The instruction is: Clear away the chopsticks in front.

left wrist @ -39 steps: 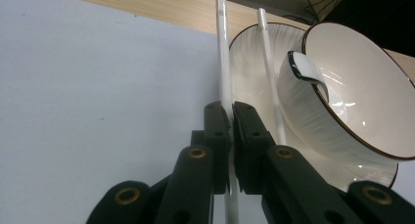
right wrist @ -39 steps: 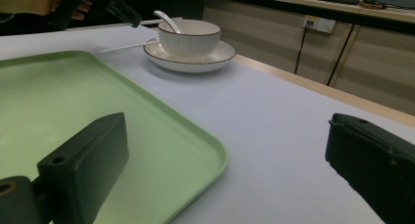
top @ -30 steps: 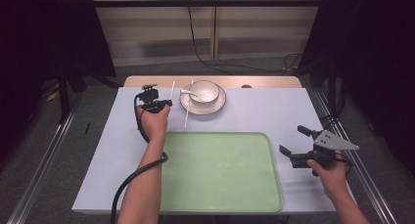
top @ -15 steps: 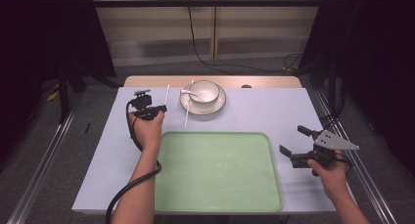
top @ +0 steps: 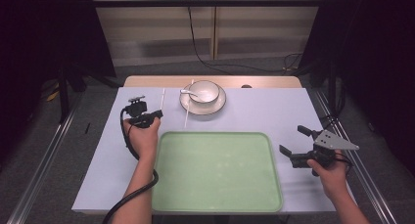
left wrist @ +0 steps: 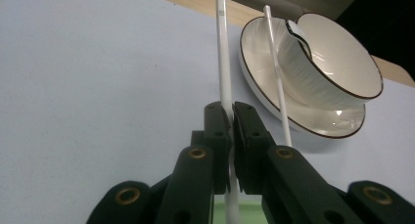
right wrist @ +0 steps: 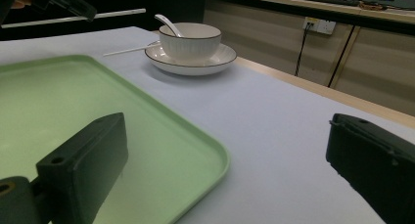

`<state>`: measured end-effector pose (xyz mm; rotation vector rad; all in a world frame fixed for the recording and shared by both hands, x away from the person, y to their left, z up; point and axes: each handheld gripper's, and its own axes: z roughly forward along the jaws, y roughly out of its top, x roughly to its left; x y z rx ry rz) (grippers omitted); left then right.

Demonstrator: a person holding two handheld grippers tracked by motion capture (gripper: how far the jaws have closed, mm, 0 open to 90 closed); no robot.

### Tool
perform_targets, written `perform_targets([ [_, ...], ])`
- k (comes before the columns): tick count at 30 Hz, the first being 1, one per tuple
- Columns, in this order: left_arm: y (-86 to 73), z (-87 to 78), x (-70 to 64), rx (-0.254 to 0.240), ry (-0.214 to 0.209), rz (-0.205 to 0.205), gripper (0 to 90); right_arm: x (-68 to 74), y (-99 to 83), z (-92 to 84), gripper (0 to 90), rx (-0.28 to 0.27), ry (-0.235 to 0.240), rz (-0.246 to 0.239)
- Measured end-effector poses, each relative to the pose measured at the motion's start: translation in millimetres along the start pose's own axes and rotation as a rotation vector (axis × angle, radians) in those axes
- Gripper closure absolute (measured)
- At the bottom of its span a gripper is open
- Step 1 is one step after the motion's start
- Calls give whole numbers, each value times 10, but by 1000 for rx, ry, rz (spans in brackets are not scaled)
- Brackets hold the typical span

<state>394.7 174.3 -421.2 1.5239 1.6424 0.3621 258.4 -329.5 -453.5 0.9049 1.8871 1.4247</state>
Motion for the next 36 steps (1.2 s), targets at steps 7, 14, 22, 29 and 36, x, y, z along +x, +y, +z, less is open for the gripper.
perform_targets([
  [7,-94,-93,2,-5,9,8,857,4,2,2,16,-3,-1,4],
  [14,-170,-193,-20,-4,4,12,856,3,3,2,15,-5,-3,5],
  [22,-314,-294,-18,-13,-7,-12,856,-3,3,-3,16,-2,3,0],
  [29,-402,-351,-30,-14,-26,-23,856,4,4,1,16,-4,-1,5],
  [36,-488,-412,-19,-15,-52,-46,856,3,4,-1,16,-4,-2,4],
])
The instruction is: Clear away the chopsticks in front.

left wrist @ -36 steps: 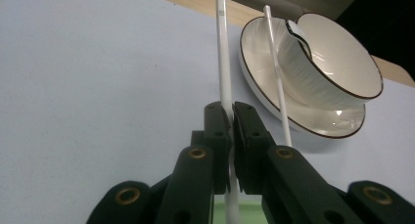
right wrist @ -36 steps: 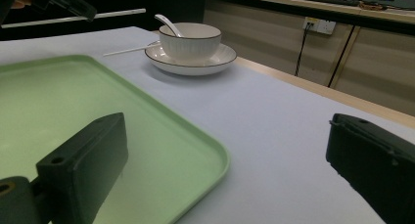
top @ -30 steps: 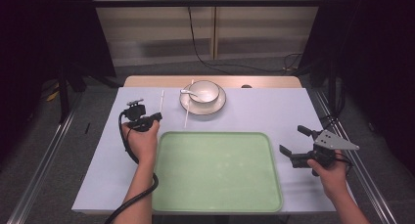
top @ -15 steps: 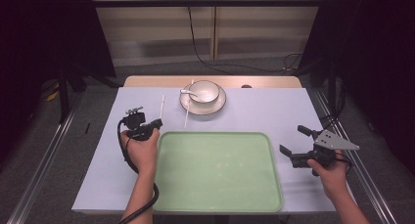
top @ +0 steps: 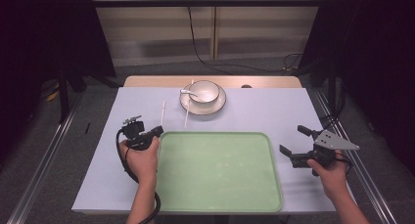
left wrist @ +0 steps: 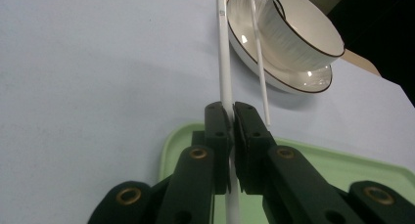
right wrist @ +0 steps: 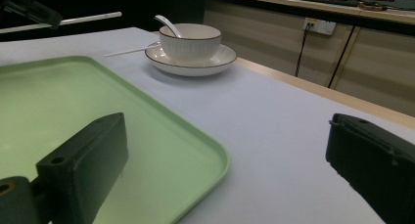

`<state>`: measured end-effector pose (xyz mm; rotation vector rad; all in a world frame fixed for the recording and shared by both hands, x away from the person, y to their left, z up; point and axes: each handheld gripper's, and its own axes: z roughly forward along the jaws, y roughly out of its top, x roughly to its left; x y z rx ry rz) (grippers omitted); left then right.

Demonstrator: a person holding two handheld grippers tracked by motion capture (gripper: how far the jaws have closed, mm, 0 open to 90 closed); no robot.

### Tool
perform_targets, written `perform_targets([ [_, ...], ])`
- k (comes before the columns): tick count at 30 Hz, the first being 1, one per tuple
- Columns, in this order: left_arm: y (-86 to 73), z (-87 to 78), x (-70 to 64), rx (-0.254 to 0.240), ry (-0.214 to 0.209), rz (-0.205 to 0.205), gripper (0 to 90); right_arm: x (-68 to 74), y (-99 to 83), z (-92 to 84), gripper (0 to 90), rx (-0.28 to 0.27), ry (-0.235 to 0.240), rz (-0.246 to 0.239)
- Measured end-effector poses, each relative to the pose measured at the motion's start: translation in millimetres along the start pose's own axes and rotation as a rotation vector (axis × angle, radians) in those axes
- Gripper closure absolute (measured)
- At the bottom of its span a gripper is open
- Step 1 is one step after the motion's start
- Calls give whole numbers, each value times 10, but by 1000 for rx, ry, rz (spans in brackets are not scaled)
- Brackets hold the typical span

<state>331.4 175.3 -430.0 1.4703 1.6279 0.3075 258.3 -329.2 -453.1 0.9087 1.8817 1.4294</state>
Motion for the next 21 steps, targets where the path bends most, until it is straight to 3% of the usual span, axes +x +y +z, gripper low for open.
perform_targets([
  [3,-31,-33,4,0,6,7,856,-3,2,-5,16,1,2,-1],
  [15,-146,-133,-4,-6,-14,-32,856,-3,1,-4,16,4,4,-4],
  [21,-208,-184,-20,-4,-27,-17,856,1,2,-8,16,4,-2,-3],
])
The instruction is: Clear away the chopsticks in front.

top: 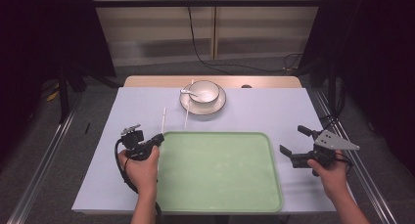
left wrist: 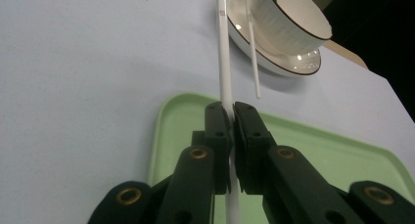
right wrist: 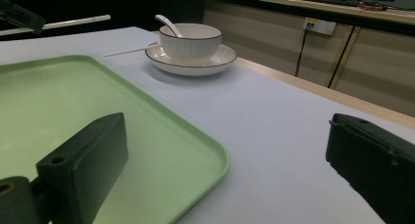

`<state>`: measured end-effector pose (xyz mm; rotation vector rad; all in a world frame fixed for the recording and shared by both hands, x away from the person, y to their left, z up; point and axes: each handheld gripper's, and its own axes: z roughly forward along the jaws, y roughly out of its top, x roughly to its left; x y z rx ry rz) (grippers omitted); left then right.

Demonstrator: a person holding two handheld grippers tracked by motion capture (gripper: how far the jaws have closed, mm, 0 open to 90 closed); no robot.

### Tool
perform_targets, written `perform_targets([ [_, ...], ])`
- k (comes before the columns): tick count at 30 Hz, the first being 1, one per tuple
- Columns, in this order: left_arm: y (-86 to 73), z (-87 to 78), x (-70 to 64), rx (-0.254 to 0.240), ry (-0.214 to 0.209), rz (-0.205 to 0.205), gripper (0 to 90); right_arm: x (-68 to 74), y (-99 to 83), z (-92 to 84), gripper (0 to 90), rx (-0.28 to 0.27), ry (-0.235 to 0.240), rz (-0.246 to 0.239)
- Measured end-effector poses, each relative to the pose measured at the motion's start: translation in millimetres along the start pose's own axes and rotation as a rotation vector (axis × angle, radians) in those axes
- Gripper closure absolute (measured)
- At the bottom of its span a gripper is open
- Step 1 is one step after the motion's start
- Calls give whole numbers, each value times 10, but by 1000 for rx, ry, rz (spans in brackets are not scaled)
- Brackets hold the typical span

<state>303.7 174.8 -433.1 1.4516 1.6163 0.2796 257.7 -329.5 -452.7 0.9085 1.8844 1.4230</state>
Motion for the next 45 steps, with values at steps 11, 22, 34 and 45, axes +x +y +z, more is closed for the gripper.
perform_targets([
  [11,-108,-52,-40,12,-11,-12,856,1,1,4,16,1,2,-4],
  [22,-217,-85,-46,26,-9,-9,856,3,2,5,16,1,6,-3],
  [34,-286,-137,-77,26,5,-10,856,-4,6,-7,16,9,21,-2],
  [45,-363,-128,-58,49,8,-7,856,-1,3,5,16,-2,2,-7],
])
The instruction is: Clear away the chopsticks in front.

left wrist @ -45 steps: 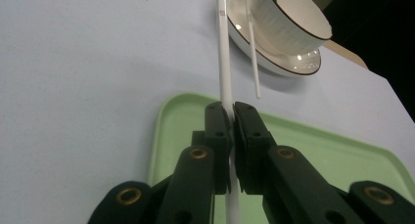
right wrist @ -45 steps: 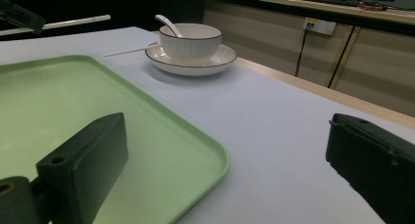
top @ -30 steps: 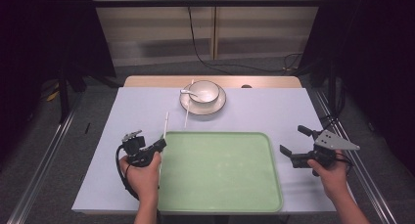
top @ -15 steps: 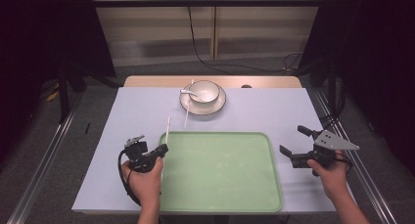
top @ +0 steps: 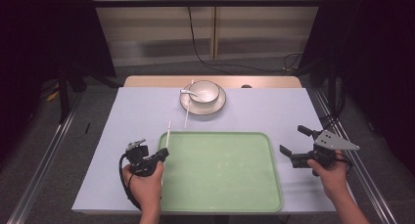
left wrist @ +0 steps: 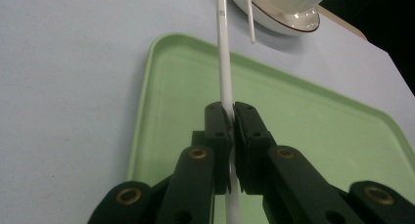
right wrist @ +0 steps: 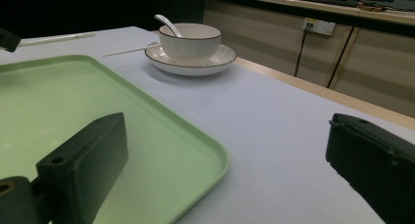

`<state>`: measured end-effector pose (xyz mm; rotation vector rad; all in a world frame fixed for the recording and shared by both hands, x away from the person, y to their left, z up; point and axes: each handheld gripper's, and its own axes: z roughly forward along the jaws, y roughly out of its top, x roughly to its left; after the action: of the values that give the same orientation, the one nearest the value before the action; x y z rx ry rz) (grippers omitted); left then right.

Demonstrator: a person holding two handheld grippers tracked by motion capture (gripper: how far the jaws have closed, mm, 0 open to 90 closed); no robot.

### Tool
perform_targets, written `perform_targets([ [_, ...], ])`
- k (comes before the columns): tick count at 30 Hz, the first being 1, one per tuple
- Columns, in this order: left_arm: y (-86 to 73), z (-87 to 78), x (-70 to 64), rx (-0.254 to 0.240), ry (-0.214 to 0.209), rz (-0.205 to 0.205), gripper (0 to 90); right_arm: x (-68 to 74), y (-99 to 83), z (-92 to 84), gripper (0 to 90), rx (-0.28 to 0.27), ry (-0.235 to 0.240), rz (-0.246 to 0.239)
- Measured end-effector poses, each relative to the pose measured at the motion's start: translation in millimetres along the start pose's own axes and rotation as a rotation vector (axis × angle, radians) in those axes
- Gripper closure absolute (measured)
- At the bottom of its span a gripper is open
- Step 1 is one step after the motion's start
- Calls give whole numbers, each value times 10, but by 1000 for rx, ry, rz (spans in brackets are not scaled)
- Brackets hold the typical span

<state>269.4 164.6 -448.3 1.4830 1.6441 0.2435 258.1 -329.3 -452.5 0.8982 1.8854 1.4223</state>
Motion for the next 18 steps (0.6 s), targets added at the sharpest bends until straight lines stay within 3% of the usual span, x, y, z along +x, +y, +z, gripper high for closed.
perform_targets([
  [7,-49,-2,6,12,18,-7,856,3,0,2,16,3,0,4],
  [18,-115,-7,9,27,12,-10,856,2,3,1,16,1,-2,2],
])
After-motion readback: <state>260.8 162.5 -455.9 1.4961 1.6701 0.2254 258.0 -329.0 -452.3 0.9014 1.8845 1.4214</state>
